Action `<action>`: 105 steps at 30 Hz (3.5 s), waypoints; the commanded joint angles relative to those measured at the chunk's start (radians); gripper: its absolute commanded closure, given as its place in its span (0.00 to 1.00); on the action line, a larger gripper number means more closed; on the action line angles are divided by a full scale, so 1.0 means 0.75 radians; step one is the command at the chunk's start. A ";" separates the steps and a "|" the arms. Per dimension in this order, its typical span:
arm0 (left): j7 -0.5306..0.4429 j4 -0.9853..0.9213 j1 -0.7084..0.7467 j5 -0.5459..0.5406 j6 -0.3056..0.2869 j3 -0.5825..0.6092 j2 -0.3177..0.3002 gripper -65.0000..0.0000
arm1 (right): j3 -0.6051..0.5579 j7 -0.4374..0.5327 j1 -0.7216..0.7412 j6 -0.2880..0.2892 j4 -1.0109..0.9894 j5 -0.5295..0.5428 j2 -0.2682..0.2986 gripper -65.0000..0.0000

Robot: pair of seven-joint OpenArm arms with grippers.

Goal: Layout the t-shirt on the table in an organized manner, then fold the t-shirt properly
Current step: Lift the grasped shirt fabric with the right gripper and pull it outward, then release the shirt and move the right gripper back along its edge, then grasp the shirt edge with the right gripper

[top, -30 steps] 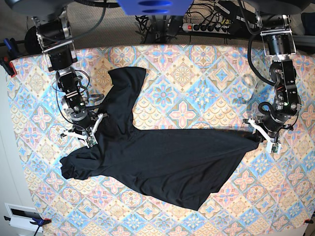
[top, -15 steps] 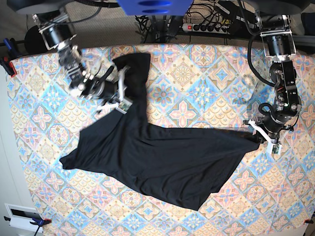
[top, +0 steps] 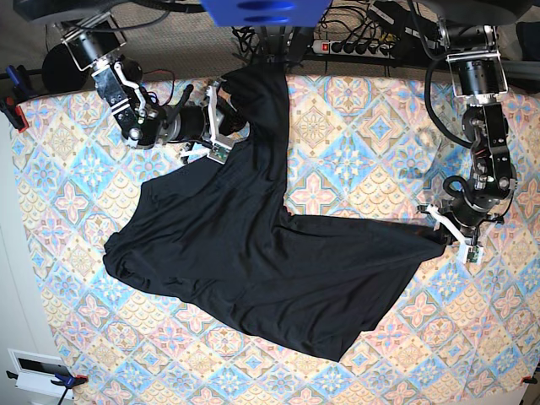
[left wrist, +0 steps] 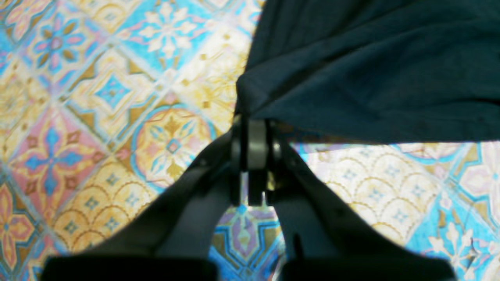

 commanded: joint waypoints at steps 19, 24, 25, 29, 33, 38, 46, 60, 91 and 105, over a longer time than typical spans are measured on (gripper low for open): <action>-0.030 0.023 -0.024 -0.012 -0.003 -0.013 -0.023 1.00 | -0.295 -0.217 0.015 -0.002 0.222 -0.001 0.002 0.99; -0.030 0.023 -0.024 -0.012 -0.003 -0.013 -0.023 1.00 | -0.246 -0.214 0.015 -0.004 0.229 -0.003 -0.005 0.99; -0.030 0.023 -0.024 -0.012 -0.003 -0.013 -0.023 1.00 | -0.232 -0.214 0.015 -0.004 0.231 -0.003 -0.015 0.99; -0.030 0.023 -0.024 -0.010 -0.003 -0.013 -0.023 1.00 | -0.168 -0.214 0.015 -0.004 0.231 -0.003 -0.072 0.99; -0.030 0.023 -0.024 -0.006 -0.003 -0.013 -0.023 1.00 | -0.170 -0.214 0.015 -0.004 0.231 -0.001 -0.125 0.99; -0.030 0.023 -0.026 -0.004 -0.003 -0.013 -0.023 1.00 | -0.175 -0.225 0.015 -0.004 0.231 -0.001 -0.207 0.99; -0.030 0.023 -0.026 -0.004 -0.003 -0.013 -0.023 1.00 | -0.164 -0.214 0.019 -0.004 0.218 0.001 -0.338 0.99; -0.030 0.023 -0.021 -0.004 -0.003 -0.013 -0.023 1.00 | 0.212 -0.204 0.140 -0.006 0.198 -0.106 -0.399 0.99; -0.028 0.021 -0.019 0.000 -0.001 -0.007 -0.021 1.00 | 1.395 -0.245 0.130 -0.622 -0.027 0.013 -0.463 0.75; -0.028 0.021 0.007 -0.006 -0.001 -0.009 -0.021 1.00 | 1.511 -0.253 -0.052 -0.781 -0.013 0.263 -0.610 0.75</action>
